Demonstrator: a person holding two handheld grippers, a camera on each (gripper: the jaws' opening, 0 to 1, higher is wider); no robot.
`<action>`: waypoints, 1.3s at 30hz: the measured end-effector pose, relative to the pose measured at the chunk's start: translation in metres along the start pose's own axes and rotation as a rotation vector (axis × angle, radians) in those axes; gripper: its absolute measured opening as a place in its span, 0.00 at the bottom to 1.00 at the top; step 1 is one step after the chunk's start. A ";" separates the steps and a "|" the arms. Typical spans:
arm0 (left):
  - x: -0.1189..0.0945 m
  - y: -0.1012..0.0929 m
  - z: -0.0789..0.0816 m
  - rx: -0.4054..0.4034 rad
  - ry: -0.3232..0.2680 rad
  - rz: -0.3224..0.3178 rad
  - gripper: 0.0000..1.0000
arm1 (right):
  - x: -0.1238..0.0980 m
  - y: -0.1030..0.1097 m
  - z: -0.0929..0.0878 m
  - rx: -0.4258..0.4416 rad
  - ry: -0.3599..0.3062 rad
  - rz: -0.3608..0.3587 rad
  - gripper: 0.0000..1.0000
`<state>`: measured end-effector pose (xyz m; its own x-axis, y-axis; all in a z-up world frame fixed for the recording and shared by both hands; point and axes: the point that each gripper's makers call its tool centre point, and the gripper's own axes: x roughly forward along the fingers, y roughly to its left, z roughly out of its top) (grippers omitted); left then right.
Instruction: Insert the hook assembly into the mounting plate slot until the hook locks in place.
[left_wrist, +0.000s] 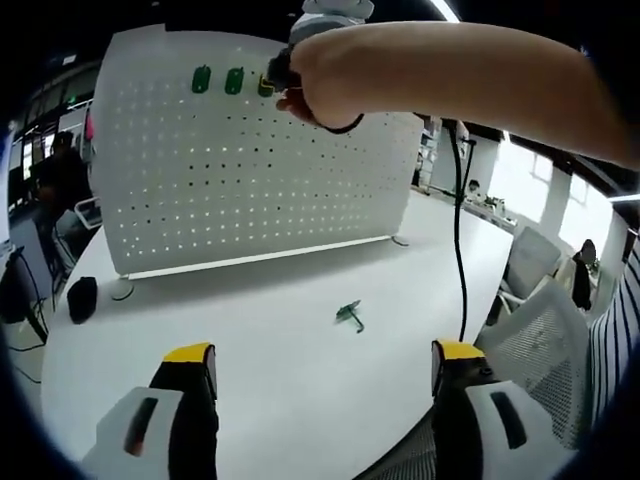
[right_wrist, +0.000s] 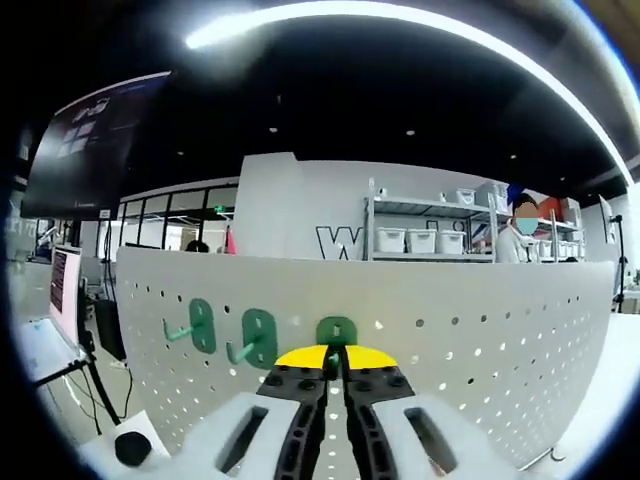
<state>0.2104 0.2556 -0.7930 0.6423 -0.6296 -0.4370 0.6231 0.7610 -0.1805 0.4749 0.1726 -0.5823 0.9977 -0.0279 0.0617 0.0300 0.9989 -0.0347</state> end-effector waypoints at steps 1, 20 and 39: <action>0.000 0.000 0.000 0.000 0.002 0.000 0.91 | 0.000 0.001 0.002 -0.001 -0.002 0.005 0.06; 0.002 0.001 -0.008 -0.016 0.040 -0.005 0.91 | -0.032 -0.036 0.035 0.014 -0.035 0.124 0.22; 0.002 0.003 -0.015 -0.033 0.071 0.004 0.91 | -0.099 -0.067 -0.033 -0.131 0.172 0.303 0.22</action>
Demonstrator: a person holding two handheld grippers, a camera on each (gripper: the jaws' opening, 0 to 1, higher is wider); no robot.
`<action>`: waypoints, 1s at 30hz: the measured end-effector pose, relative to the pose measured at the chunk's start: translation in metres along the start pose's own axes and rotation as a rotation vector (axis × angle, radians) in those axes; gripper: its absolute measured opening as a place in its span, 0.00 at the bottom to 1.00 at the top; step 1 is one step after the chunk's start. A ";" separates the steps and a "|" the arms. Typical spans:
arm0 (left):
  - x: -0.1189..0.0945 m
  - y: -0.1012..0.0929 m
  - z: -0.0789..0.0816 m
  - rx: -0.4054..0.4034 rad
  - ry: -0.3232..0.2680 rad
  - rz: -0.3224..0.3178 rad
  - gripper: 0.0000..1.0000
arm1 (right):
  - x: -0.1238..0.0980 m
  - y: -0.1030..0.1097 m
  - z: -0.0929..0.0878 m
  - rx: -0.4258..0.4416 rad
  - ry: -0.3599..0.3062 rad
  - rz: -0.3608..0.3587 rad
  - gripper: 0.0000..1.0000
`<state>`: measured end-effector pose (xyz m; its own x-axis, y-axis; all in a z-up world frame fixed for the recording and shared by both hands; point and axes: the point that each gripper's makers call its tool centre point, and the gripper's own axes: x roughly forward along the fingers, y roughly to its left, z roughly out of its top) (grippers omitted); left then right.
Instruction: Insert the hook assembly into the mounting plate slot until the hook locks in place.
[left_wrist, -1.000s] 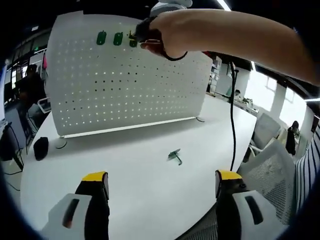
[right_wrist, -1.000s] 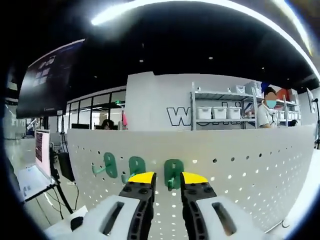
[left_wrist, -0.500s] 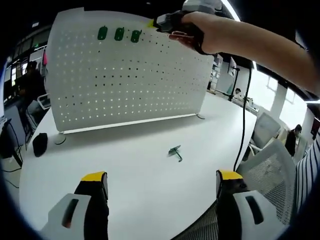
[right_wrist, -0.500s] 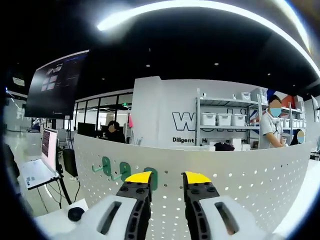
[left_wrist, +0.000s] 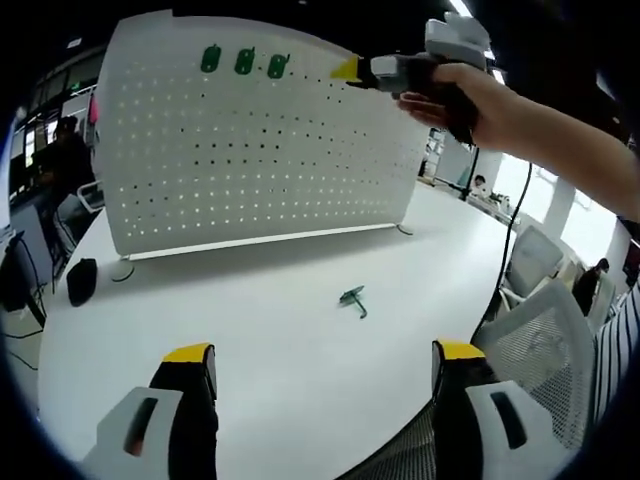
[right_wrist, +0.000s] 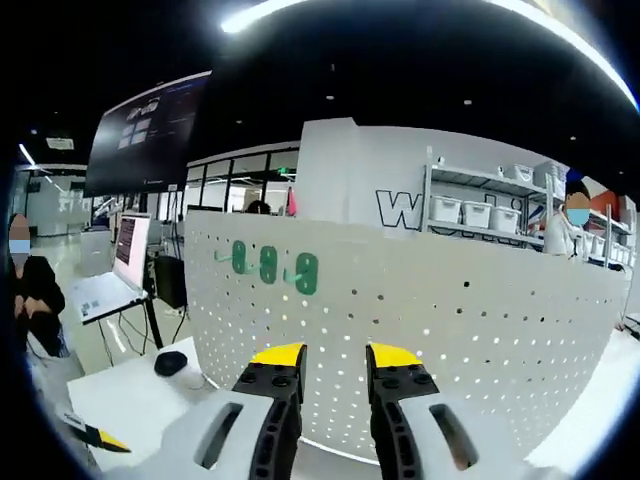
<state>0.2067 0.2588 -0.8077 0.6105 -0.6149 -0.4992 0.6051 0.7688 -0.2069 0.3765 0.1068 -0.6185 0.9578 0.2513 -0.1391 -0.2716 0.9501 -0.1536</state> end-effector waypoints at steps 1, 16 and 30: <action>0.000 0.000 0.000 -0.001 0.002 -0.001 0.91 | -0.004 -0.001 -0.005 -0.008 0.011 0.003 0.22; 0.001 -0.003 -0.003 -0.015 0.016 -0.010 0.91 | -0.069 0.007 -0.087 0.024 0.164 0.076 0.22; 0.001 -0.003 -0.005 0.023 0.028 0.003 0.91 | -0.110 0.032 -0.144 -0.037 0.305 0.181 0.22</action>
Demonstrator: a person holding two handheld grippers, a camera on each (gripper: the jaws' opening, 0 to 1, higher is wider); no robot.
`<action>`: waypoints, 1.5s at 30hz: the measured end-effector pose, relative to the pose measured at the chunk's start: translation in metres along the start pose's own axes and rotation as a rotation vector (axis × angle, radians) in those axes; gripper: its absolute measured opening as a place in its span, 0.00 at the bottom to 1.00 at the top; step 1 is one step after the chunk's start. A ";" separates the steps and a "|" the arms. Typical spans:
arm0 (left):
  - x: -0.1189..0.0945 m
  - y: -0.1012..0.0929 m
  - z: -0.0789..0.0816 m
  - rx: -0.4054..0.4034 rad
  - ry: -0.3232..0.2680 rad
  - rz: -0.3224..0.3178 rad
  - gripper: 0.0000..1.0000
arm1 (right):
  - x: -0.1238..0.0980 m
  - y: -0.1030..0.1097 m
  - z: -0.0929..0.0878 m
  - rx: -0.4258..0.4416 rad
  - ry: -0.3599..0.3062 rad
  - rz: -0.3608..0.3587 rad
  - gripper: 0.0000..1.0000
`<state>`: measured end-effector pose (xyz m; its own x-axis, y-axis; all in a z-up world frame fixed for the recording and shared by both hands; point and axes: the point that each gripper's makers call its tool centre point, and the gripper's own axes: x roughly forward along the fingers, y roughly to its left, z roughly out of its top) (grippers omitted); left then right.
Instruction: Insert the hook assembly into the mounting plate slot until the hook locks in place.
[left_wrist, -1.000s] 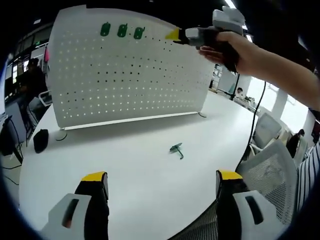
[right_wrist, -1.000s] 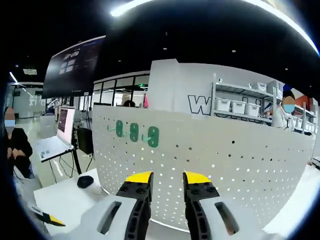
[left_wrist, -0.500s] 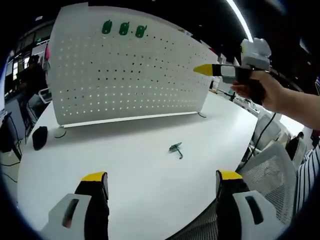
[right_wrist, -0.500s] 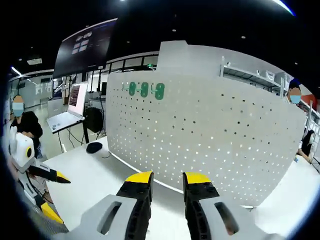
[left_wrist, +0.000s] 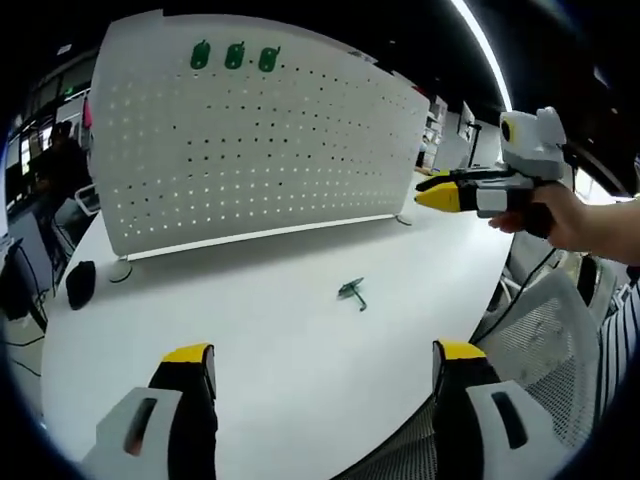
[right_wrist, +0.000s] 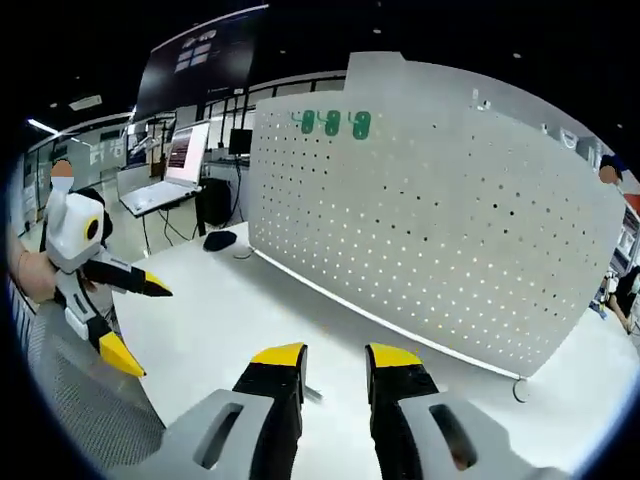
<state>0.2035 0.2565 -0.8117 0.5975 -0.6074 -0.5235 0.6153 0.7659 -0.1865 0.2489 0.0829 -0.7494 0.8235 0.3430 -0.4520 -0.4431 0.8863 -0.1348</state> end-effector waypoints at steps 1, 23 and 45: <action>0.000 0.000 0.000 -0.001 0.002 0.001 0.91 | -0.001 0.002 -0.003 -0.009 0.007 0.007 0.22; 0.000 0.006 -0.001 0.003 0.003 0.030 0.88 | 0.005 0.029 -0.075 -0.193 0.228 0.206 0.18; -0.002 0.018 0.000 -0.058 -0.006 0.067 0.85 | 0.086 0.033 -0.098 -0.465 0.432 0.435 0.14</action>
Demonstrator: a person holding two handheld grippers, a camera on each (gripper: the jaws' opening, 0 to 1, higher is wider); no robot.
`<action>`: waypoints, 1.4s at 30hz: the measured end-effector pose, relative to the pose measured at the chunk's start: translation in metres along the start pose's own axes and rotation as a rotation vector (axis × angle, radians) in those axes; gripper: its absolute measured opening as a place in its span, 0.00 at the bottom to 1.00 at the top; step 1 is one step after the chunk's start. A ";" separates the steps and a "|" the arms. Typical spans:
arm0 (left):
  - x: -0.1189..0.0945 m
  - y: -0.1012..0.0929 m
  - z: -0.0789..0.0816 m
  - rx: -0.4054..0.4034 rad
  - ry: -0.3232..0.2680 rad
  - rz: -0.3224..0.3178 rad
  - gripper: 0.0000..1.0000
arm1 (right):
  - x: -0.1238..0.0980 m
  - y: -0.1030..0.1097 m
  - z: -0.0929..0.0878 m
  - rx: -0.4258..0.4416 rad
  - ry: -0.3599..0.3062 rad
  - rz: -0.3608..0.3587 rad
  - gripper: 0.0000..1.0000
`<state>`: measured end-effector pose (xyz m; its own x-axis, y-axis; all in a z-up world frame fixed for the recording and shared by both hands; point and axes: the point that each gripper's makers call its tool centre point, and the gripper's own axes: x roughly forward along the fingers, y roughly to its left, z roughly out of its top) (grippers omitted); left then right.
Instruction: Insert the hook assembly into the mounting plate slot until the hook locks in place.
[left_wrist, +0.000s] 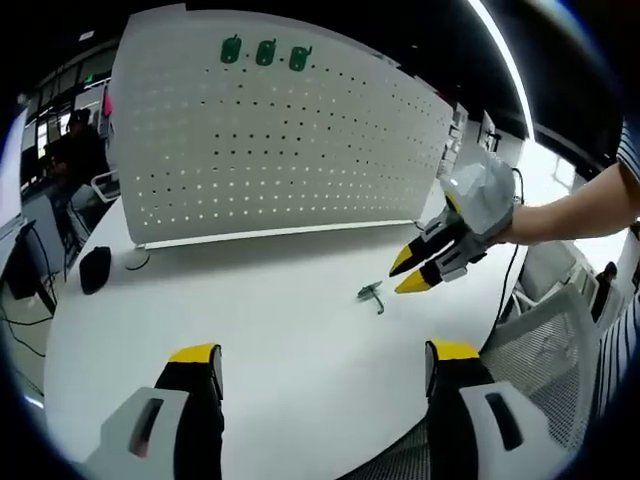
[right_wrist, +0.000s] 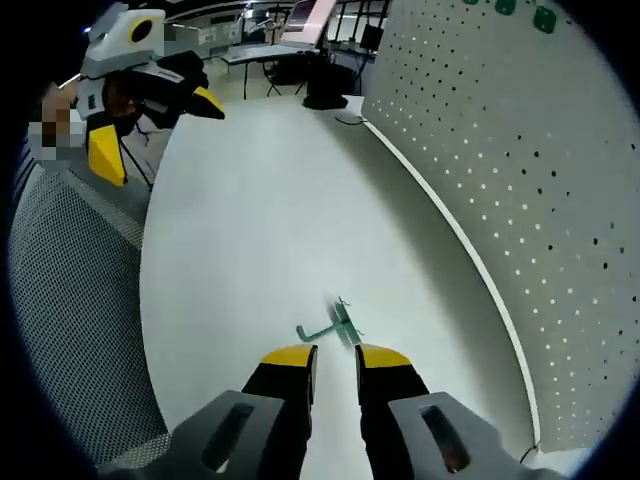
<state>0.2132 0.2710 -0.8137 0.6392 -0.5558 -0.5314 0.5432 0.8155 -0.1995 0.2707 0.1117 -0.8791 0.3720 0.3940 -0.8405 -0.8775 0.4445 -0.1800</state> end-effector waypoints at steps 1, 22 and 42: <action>0.000 0.000 0.000 0.002 0.002 0.000 0.85 | 0.003 -0.001 0.001 -0.009 0.007 0.006 0.14; 0.002 0.000 -0.004 0.005 0.025 -0.001 0.82 | 0.031 -0.008 -0.005 -0.208 0.135 0.145 0.09; 0.003 -0.002 -0.007 0.009 0.041 -0.005 0.79 | 0.031 0.001 -0.010 -0.140 0.134 0.173 0.02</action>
<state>0.2103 0.2692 -0.8209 0.6136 -0.5526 -0.5640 0.5511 0.8113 -0.1953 0.2782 0.1169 -0.9108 0.1774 0.3398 -0.9236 -0.9614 0.2606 -0.0887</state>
